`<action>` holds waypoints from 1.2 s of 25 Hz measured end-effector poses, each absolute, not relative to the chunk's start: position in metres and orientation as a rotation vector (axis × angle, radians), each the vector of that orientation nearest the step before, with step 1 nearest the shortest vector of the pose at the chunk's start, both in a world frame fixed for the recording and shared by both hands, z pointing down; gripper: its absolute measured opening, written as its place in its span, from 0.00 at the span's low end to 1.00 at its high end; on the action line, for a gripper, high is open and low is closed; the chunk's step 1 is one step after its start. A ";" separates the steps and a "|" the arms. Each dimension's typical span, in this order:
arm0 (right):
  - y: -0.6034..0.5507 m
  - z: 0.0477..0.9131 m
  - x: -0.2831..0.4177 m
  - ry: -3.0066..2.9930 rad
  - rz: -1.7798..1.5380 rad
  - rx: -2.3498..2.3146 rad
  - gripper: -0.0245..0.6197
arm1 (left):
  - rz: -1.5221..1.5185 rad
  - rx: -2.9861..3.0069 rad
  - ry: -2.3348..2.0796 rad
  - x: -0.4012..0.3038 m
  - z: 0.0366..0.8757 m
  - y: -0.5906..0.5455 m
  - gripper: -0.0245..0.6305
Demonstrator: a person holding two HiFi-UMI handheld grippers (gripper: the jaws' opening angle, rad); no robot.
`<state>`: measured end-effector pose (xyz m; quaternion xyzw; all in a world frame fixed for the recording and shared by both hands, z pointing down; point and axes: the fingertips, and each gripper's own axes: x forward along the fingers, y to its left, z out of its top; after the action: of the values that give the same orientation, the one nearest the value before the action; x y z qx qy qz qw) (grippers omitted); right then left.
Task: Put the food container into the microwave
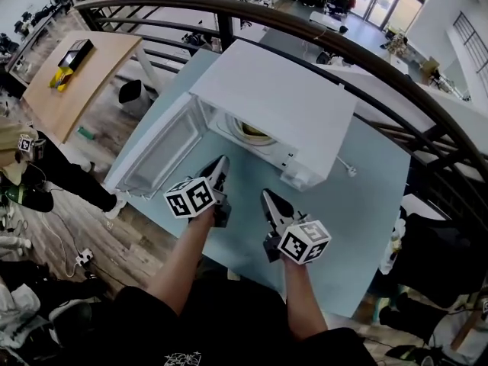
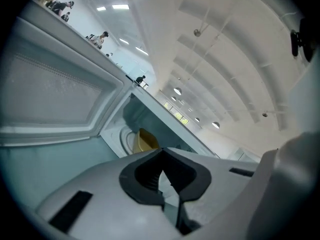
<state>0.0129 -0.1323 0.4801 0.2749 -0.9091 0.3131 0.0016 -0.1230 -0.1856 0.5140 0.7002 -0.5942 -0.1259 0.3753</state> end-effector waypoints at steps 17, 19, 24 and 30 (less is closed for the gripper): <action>-0.072 0.448 0.043 -2.936 0.842 0.659 0.05 | -0.339 1.811 -1.729 -0.112 0.462 -0.069 0.05; -0.066 0.444 0.045 -2.943 0.814 0.645 0.05 | -0.320 1.820 -1.757 -0.111 0.457 -0.055 0.05; -0.056 0.436 0.050 -2.951 0.738 0.620 0.05 | -0.251 1.870 -1.827 -0.105 0.442 -0.028 0.05; -0.046 0.421 0.059 -2.964 0.682 0.635 0.05 | -0.174 1.960 -1.880 -0.094 0.416 -0.004 0.05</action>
<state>0.0589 -0.0464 0.4207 0.2043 -0.9538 0.2196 0.0175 -0.0943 -0.0040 0.4158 0.7043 -0.6757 -0.0625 0.2087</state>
